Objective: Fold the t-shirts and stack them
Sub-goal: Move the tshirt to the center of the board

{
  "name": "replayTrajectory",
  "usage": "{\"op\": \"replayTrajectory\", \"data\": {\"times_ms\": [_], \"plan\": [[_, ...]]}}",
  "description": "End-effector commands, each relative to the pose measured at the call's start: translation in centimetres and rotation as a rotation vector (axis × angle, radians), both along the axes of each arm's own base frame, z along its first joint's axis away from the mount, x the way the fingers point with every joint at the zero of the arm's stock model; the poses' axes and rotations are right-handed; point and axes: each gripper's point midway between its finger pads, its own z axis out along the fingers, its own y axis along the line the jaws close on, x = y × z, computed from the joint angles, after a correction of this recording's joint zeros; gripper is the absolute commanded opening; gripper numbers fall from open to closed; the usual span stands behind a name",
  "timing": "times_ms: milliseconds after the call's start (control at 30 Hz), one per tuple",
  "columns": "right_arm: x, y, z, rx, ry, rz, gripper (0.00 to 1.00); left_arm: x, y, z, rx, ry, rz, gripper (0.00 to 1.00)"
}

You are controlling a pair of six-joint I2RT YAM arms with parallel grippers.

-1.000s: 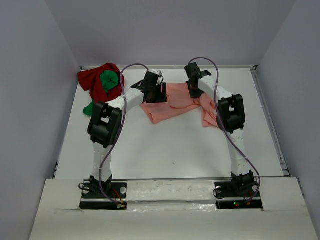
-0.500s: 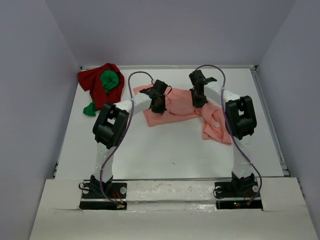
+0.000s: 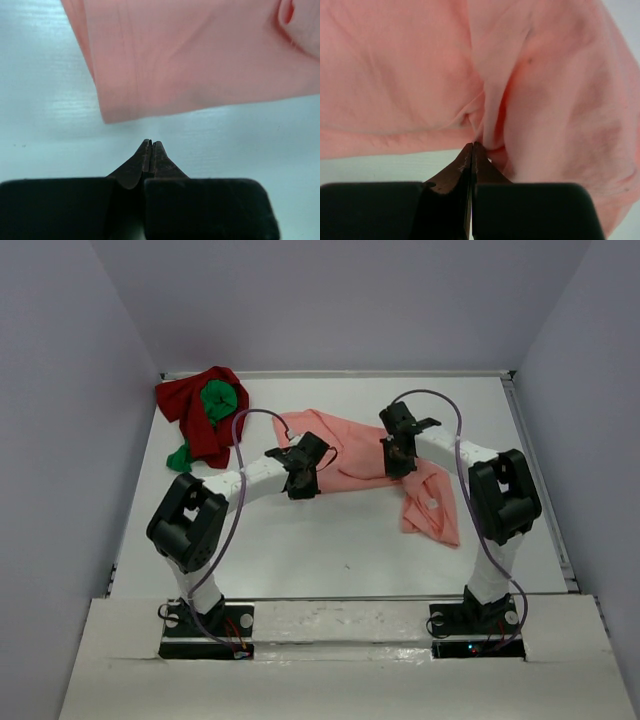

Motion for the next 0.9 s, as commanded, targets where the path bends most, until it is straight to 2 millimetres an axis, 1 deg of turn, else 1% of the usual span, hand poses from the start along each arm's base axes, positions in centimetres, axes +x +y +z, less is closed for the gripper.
{"op": "replayTrajectory", "data": {"times_ms": [0,67,100,133,200,233,267,300,333,367,400,433,467,500,533,567,600,633,667,700,733,767,800,833,867], "plan": [[-1.5,1.0,0.1,0.021,-0.026,0.002,0.0,-1.8,0.6,2.0,-0.001,-0.059,0.044,0.01],[-1.9,1.3,0.4,-0.002,-0.053,0.029,0.0,-2.2,0.6,3.2,-0.002,-0.107,0.064,0.01],[-2.4,1.9,0.7,-0.021,-0.073,0.049,0.0,-2.4,0.6,4.0,-0.004,-0.133,0.07,0.01],[-2.5,1.9,1.9,-0.031,-0.119,0.053,0.0,-2.5,0.6,5.9,-0.014,-0.201,0.084,0.03],[-2.6,2.3,3.5,-0.012,-0.158,0.063,0.0,-2.5,0.7,8.0,-0.022,-0.273,0.097,0.11],[-2.7,2.9,4.5,0.008,-0.18,0.073,0.0,-2.4,0.8,9.8,-0.047,-0.318,0.11,0.16],[-2.7,3.5,5.6,0.03,-0.203,0.086,0.02,-2.2,1.3,10.7,-0.04,-0.349,0.128,0.2],[-2.8,4.1,7.4,0.06,-0.238,0.104,0.09,-1.9,1.7,12.3,-0.043,-0.38,0.144,0.36],[-2.6,4.1,9.2,0.071,-0.271,0.096,0.12,-1.7,2.1,13.0,-0.031,-0.403,0.16,0.46],[-2.5,4.1,10.0,0.077,-0.283,0.099,0.15,-1.5,2.4,13.7,-0.022,-0.419,0.167,0.58],[-2.4,4.2,10.8,0.082,-0.294,0.103,0.2,-1.4,2.8,14.1,-0.001,-0.427,0.176,0.66],[-2.4,4.6,11.5,0.086,-0.304,0.113,0.24,-1.1,2.8,15.2,0.0,-0.452,0.175,0.71],[-2.2,4.7,12.3,0.091,-0.32,0.112,0.28,-0.7,2.9,15.8,0.008,-0.472,0.177,0.75],[-1.6,5.2,13.3,0.103,-0.346,0.131,0.4,-0.4,2.9,16.1,0.014,-0.485,0.181,0.78],[-1.0,5.4,13.6,0.101,-0.361,0.135,0.48,0.1,2.9,16.9,0.02,-0.507,0.181,0.81],[-0.5,5.5,13.6,0.084,-0.368,0.155,0.54,0.4,2.7,17.2,0.018,-0.515,0.175,0.82],[0.6,6.0,14.6,0.082,-0.394,0.166,0.59,1.0,2.9,17.4,0.019,-0.52,0.18,0.83],[1.5,6.3,13.0,0.048,-0.367,0.179,0.69,1.8,2.4,17.9,0.006,-0.537,0.183,0.87],[2.3,6.5,12.7,0.024,-0.365,0.184,0.7,2.2,2.2,18.3,-0.001,-0.54,0.18,0.89],[3.6,6.7,13.6,0.0,-0.396,0.188,0.7,2.9,2.4,18.6,0.01,-0.549,0.178,0.91],[4.7,7.0,11.7,-0.036,-0.365,0.198,0.69,3.7,2.1,19.1,0.008,-0.555,0.182,0.91],[5.4,7.3,11.4,-0.056,-0.359,0.218,0.66,4.2,2.1,19.4,0.008,-0.559,0.181,0.92],[7.2,7.9,13.0,-0.035,-0.402,0.212,0.55,5.4,2.5,19.5,0.018,-0.56,0.191,0.92],[8.0,8.5,13.0,-0.03,-0.406,0.221,0.51,6.0,2.7,19.3,0.02,-0.552,0.194,0.92],[8.8,8.7,10.9,-0.043,-0.355,0.235,0.48,6.5,2.7,19.4,0.004,-0.546,0.192,0.92]]}}
